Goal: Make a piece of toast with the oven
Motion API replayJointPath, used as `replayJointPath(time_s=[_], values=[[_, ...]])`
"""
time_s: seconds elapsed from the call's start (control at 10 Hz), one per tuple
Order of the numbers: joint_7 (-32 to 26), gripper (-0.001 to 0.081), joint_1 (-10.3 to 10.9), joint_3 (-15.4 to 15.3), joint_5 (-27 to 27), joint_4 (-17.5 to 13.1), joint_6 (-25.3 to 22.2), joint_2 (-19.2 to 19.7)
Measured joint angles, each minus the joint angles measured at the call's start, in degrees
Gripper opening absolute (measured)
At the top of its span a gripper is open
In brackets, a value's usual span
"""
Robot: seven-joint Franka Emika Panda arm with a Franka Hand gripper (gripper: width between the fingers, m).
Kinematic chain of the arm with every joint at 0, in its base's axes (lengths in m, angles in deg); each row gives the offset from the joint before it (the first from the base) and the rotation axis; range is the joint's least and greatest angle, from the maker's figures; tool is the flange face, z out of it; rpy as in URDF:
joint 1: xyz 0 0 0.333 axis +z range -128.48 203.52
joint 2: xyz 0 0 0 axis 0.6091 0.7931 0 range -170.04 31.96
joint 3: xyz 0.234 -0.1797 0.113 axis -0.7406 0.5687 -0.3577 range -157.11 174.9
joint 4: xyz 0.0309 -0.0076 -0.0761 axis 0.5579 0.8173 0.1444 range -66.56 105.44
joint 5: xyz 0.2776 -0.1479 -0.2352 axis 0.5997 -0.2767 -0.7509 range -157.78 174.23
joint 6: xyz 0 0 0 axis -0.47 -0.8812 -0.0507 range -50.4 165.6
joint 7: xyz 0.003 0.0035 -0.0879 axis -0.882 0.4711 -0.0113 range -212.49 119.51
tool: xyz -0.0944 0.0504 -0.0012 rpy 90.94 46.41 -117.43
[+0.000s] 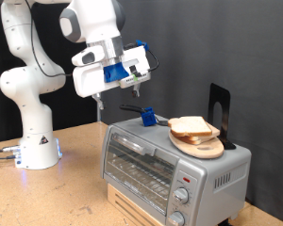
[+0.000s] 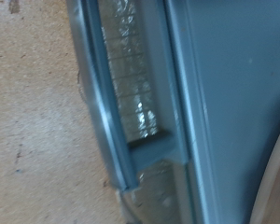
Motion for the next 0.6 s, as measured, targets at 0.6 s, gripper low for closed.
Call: replayJointPath(time_s=[0.6], values=[[-5.55,0.0806,-0.67,0.34,-3.36,8.17,6.39,1.06]])
